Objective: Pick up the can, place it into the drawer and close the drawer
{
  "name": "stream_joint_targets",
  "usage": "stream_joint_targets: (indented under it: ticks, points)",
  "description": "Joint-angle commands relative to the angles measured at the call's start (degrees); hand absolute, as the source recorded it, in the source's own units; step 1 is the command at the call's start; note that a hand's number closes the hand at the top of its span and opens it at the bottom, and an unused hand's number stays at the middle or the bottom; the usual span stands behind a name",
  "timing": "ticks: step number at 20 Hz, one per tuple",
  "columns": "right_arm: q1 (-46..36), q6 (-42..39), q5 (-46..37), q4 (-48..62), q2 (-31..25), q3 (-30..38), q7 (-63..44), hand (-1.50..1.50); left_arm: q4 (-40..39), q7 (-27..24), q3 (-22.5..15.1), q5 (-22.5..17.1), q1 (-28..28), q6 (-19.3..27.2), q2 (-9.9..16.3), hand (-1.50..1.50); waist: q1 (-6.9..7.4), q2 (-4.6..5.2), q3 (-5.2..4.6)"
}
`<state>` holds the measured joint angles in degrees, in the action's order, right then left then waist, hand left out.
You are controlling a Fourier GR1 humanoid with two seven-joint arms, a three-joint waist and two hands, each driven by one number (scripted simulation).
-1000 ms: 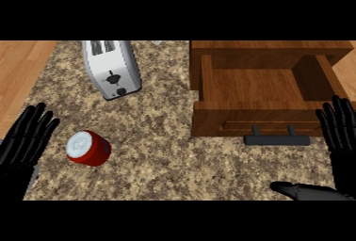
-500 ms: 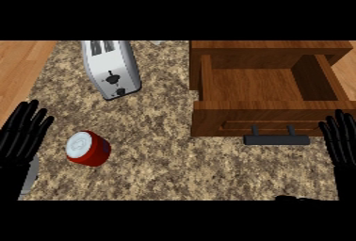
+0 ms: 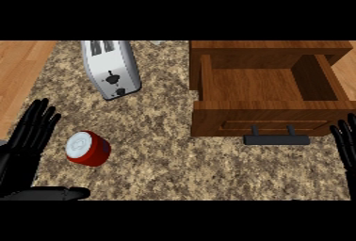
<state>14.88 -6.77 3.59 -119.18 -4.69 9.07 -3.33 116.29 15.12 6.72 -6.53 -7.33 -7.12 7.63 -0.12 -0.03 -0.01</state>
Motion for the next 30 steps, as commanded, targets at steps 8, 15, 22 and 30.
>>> stream_joint_targets:
  ticks: [8,15,22,30]
  points:
    - [2.35,-3.34,1.31,0.25,0.18,3.52,2.27,-1.5,-9.59,-8.71,-1.07,5.79,0.6,0.89,-3.48,-1.5,-0.09,-0.02,0.02]
    - [0.41,-2.48,-0.35,-1.86,0.55,2.22,-1.48,-1.5,-22.03,-20.37,4.83,4.64,-0.39,-2.6,-0.7,-1.5,-0.06,0.01,-0.02]
    - [-3.19,-2.3,-2.95,5.39,2.22,1.28,2.7,-1.5,-31.37,-23.8,5.99,4.35,4.99,-3.5,-0.09,-1.5,-0.01,0.04,0.0]
    - [-2.48,-3.97,0.48,1.87,0.63,4.96,-0.96,-1.5,-35.94,-28.88,8.27,5.66,3.35,-4.73,2.41,-1.5,0.03,0.01,0.01]
